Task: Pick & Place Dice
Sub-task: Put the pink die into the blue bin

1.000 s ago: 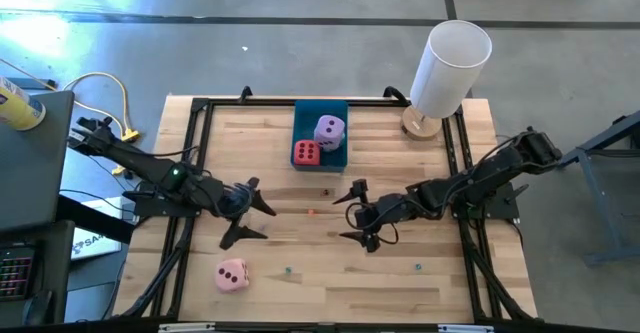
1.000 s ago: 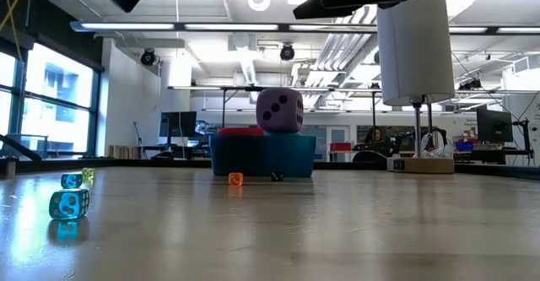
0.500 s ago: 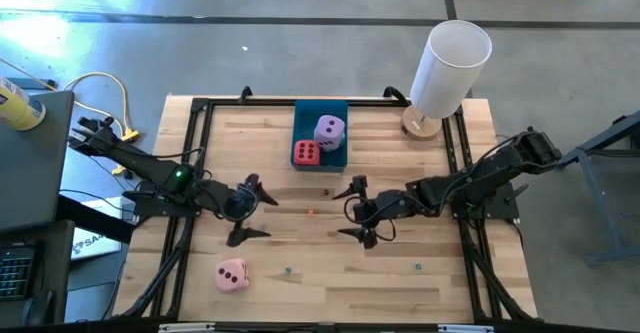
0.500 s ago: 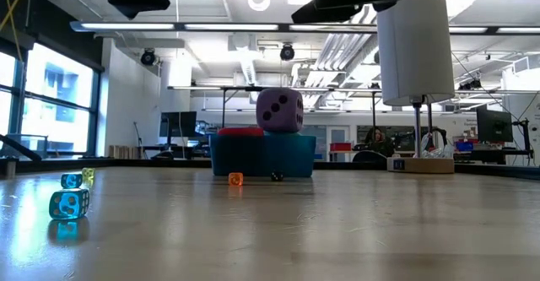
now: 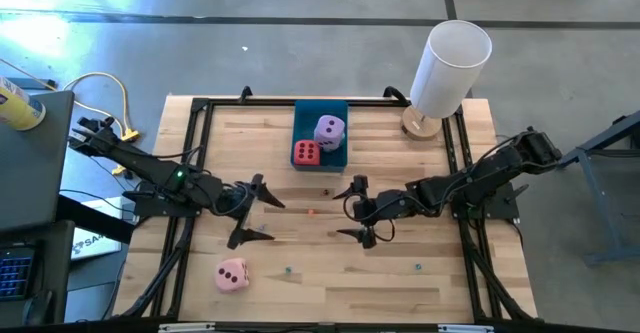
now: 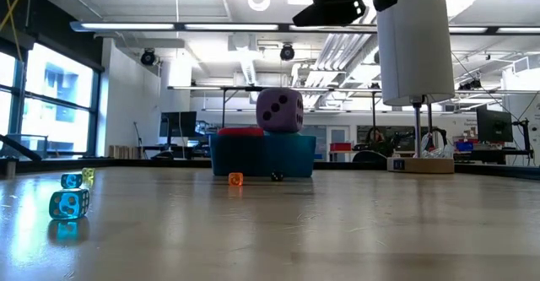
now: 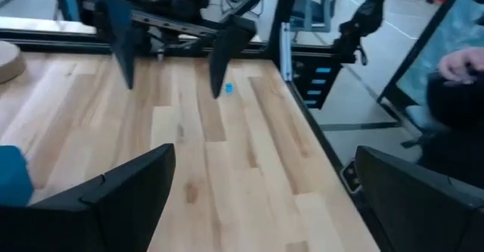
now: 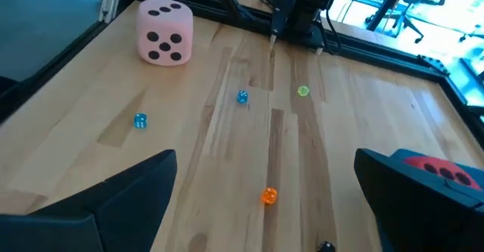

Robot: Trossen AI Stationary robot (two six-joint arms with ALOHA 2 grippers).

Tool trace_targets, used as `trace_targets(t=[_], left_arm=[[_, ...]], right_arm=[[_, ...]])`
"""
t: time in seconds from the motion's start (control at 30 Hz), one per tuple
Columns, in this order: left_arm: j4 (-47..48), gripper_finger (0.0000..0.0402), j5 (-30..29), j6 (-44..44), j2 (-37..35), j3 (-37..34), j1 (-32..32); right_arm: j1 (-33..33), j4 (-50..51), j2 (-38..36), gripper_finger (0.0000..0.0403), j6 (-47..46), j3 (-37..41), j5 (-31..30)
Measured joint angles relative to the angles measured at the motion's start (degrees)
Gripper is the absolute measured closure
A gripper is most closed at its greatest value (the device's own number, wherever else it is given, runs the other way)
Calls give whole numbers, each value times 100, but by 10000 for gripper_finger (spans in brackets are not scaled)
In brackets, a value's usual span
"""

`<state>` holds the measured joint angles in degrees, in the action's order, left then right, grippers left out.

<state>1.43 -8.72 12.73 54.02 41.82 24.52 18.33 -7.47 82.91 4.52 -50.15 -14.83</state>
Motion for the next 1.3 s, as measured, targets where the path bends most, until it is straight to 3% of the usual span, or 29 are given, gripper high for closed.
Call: trace_targets(t=[0.17,0.4,0.67,0.9,1.1,1.3], left_arm=[[3,4,-116,-118,24,0,302],[492,4,-1109,-288,-7,0,1154],[1510,4,-2001,557,-90,0,2376],[1751,4,-2012,1096,-66,-4,3345],[1799,4,-1999,825,-52,-177,4171],[1628,4,-2019,1667,-51,-515,4526]], right_arm=[[0,-90,0,7,-315,0,-2],[0,-336,2,7,-750,0,-26],[2,-697,207,7,-921,2,-44],[-44,-1371,782,7,-835,7,30],[46,-1831,949,7,-760,7,151],[310,-2024,946,7,-682,7,316]])
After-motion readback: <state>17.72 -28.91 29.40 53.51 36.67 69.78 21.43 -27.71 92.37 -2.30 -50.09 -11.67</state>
